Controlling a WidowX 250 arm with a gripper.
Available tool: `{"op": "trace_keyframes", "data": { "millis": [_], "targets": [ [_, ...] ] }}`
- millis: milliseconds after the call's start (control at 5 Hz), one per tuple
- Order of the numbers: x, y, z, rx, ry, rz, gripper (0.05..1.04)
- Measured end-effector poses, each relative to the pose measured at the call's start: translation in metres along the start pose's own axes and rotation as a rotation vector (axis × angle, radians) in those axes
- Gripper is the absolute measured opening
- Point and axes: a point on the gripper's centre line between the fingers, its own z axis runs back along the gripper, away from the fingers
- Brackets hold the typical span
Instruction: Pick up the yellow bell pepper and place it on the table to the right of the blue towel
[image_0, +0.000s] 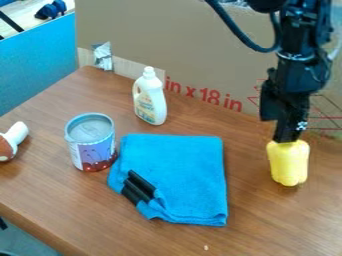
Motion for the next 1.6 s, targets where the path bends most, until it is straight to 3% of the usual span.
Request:
{"op": "trace_keyframes", "data": {
  "millis": [400, 600, 800, 1000, 1200, 1400, 1600],
  "targets": [
    [-0.009, -0.005, 0.05, 0.019, -0.135, 0.001, 1.002],
    [-0.034, -0.004, 0.073, 0.048, -0.145, 0.038, 1.002],
    [-0.079, 0.0, 0.09, 0.118, -0.03, 0.134, 1.002],
    [-0.125, 0.001, 0.087, 0.148, 0.08, 0.268, 1.002],
    [-0.146, -0.004, 0.084, 0.156, 0.111, 0.344, 1.002],
    [-0.161, -0.009, 0.075, 0.103, 0.109, 0.454, 1.002],
    [-0.163, -0.008, 0.075, 0.101, 0.11, 0.468, 1.002]
  ]
}}
